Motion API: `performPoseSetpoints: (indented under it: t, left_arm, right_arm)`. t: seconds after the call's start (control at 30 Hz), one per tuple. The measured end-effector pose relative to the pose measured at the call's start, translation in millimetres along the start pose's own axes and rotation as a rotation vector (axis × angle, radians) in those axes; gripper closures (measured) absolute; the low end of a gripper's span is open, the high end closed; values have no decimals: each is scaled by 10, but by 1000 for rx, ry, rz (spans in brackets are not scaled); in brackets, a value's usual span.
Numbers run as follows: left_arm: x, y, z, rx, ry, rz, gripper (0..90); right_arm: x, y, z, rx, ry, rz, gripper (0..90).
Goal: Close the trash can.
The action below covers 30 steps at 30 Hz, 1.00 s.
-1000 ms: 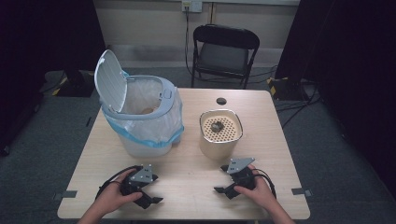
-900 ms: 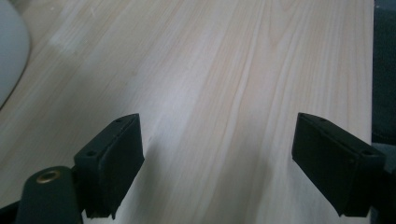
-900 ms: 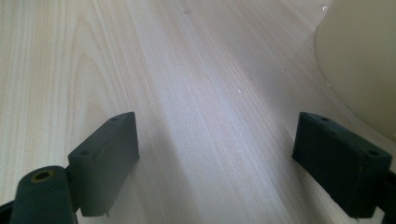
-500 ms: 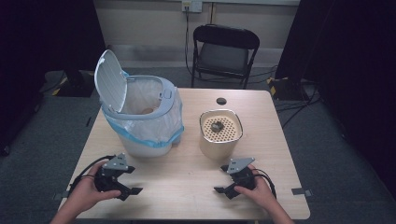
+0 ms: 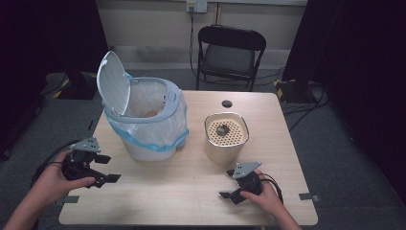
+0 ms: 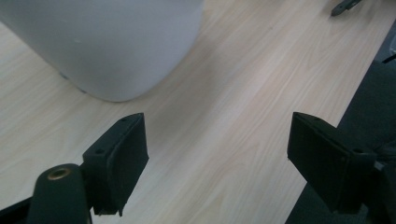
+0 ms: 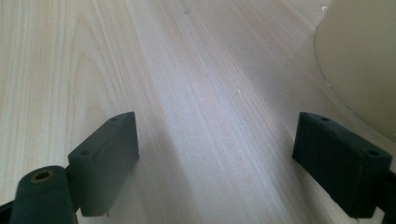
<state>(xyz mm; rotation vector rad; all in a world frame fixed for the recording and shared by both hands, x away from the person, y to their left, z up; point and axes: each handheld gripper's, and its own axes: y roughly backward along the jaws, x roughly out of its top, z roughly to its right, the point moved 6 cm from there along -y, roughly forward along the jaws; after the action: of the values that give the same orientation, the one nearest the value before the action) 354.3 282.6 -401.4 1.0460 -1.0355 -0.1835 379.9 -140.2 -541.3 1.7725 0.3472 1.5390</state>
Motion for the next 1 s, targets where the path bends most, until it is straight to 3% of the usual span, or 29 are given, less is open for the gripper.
performPoseSetpoints:
  t: [0.5, 1.0]
  left_arm:
    - [243, 297, -100, 4, 7, -17, 196]
    - [497, 640, -229, 51, 24, -12, 196]
  right_arm:
    - [-2, 0, -4, 0, -3, 2, 134]
    - [-1, -1, -2, -2, -3, 2, 134]
